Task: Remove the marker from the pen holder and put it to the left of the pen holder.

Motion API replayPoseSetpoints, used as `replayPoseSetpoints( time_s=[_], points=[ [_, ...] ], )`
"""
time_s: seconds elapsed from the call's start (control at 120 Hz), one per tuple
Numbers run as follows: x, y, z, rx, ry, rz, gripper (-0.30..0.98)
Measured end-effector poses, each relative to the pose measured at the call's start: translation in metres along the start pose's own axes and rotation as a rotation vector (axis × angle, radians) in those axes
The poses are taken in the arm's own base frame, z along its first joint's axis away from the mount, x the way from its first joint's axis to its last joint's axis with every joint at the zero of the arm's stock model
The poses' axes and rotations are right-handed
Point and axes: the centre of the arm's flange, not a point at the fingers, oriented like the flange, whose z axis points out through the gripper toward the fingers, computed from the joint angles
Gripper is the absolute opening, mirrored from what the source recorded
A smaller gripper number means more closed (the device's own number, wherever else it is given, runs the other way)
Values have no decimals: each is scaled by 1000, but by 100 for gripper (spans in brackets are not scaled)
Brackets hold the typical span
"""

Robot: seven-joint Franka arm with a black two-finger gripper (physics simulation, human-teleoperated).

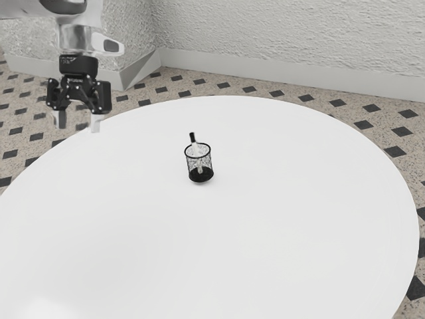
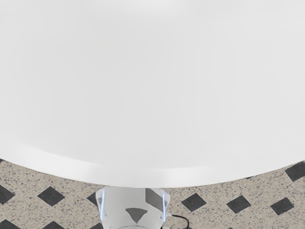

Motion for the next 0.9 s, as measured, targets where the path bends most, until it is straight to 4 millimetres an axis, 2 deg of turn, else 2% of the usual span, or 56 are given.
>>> replayPoseSetpoints(
  time_s=[0.117,0.183,0.258,0.358,0.45,0.517,0.575,0.642,0.742,0.9],
  points=[
    [24,34,-6,23,143,46,69],
    [63,42,-1,24,202,48,69],
    [115,40,5,10,307,33,69],
    [169,37,11,-37,458,14,69],
    [221,0,41,-104,519,-70,68],
    [241,-27,54,-103,566,-153,68],
    [262,-36,67,-88,608,-202,69],
    [285,-38,67,-75,676,-232,69],
    [308,-40,65,-62,753,-264,69],
    [344,-24,61,-67,845,-274,69]
  ],
)
